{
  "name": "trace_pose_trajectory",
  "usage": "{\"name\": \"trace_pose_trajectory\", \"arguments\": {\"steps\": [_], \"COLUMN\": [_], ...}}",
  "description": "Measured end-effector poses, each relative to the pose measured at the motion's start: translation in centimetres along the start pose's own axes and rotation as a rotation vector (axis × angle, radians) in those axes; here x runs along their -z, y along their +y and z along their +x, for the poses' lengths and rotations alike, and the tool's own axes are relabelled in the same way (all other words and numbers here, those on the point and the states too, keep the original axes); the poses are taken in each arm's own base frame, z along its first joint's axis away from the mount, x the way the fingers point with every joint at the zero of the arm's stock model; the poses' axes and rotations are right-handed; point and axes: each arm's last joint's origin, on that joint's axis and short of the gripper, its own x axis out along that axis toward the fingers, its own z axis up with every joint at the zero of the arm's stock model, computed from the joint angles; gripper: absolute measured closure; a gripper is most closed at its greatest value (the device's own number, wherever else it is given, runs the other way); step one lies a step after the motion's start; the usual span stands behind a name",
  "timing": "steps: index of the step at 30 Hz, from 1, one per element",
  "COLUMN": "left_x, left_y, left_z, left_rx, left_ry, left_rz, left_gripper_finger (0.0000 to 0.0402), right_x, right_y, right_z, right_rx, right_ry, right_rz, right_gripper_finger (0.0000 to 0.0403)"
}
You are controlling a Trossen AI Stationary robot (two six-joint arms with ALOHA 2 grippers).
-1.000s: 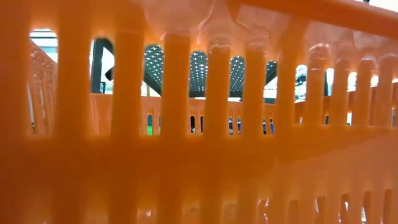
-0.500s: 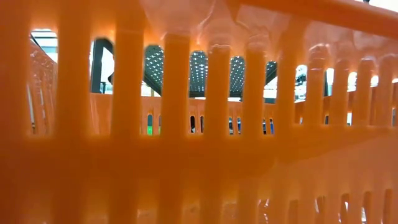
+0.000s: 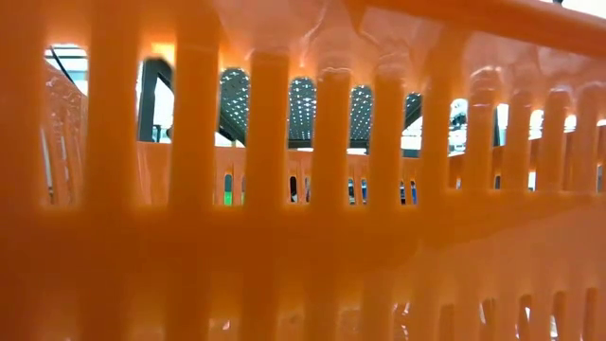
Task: Pick & Place Office Desk Supplies
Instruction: Put the top left yellow crayon box into the green basket
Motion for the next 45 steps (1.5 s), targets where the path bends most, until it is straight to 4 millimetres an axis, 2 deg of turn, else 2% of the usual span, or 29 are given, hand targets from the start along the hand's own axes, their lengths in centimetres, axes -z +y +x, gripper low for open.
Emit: {"name": "trace_pose_trajectory", "arguments": {"steps": [10,18,30,38,45], "left_x": [-1.4,-1.9,-2.5,-2.5,-2.4], "left_y": [0.4,0.5,1.8,2.0,2.2], "left_z": [0.4,0.4,3.6,3.8,4.0], "left_rx": [0.040,0.047,0.008,-0.009,-0.023], "left_ry": [-0.019,-0.032,0.024,0.029,0.037], "left_rz": [0.010,0.017,0.002,-0.001,0.007], "left_gripper_finger": [0.0401,0.0401,0.0401,0.0401,0.0401], "right_x": [0.0,0.0,0.0,0.0,0.0], "right_y": [0.0,0.0,0.0,0.0,0.0], "right_z": [0.0,0.0,0.0,0.0,0.0], "right_rx": [0.000,0.000,0.000,0.000,0.000], "right_ry": [0.000,0.000,0.000,-0.001,-0.001], "right_rz": [0.000,0.000,0.000,0.000,0.000], "right_gripper_finger": [0.0305,0.0314,0.0319,0.0312,0.0320]}}
